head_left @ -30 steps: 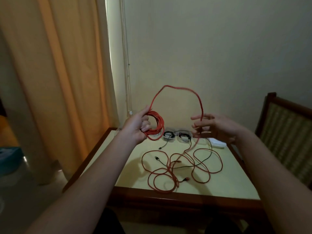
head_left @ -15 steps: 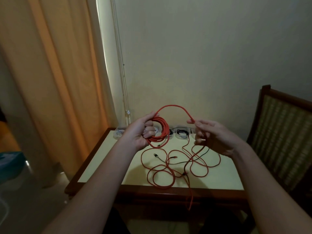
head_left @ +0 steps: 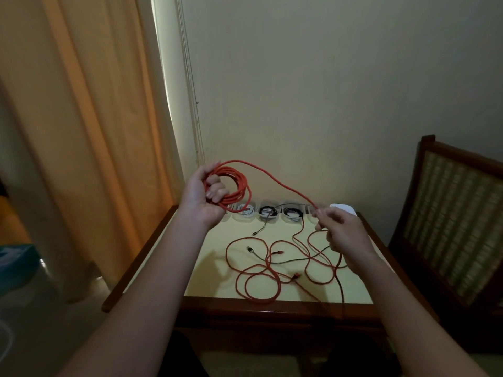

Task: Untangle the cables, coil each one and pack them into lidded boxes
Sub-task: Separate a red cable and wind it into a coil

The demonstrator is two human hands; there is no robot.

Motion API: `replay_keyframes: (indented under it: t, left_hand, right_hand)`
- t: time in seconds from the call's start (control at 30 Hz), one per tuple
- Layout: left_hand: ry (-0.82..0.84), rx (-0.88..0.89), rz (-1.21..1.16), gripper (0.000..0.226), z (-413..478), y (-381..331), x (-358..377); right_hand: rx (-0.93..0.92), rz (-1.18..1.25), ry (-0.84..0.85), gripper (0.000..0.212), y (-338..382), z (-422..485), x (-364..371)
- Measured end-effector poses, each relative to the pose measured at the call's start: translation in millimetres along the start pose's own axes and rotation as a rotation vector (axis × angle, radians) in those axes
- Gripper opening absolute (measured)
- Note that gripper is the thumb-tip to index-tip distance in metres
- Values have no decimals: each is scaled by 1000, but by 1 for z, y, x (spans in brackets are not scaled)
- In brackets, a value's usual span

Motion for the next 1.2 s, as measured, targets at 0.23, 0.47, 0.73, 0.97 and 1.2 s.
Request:
replay_keyframes:
  t: [0.23,0.47,0.73,0.97,1.2]
  left_hand:
    - [-218,320,538,27,0,5,-3]
    - [-73,337,1134,31,-12,54,17]
    - [82,63,958,27,-10,81,21]
    - [226,-220,656,26,-17,90,33]
    - [198,-401,504,50,-10,89,28]
  right_hand:
    - [-435,-842,482,29,32,-15,50]
    - [-600,-571,554,33,84,-21,67]
    - [-595,-403,169,23,98,-4,35]
    - [-252,-130,20,51,74,7,37]
    - [45,278,151,64,73,-11,67]
Point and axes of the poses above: each hand's wrist, its own z-axis towards the middle knuckle, its own x-axis out of the palm, y = z × x, the point moved 6 cm from there along z, towards the middle knuckle, and after that the axes turned 11 degrees about -x, right-handed, at the moved point
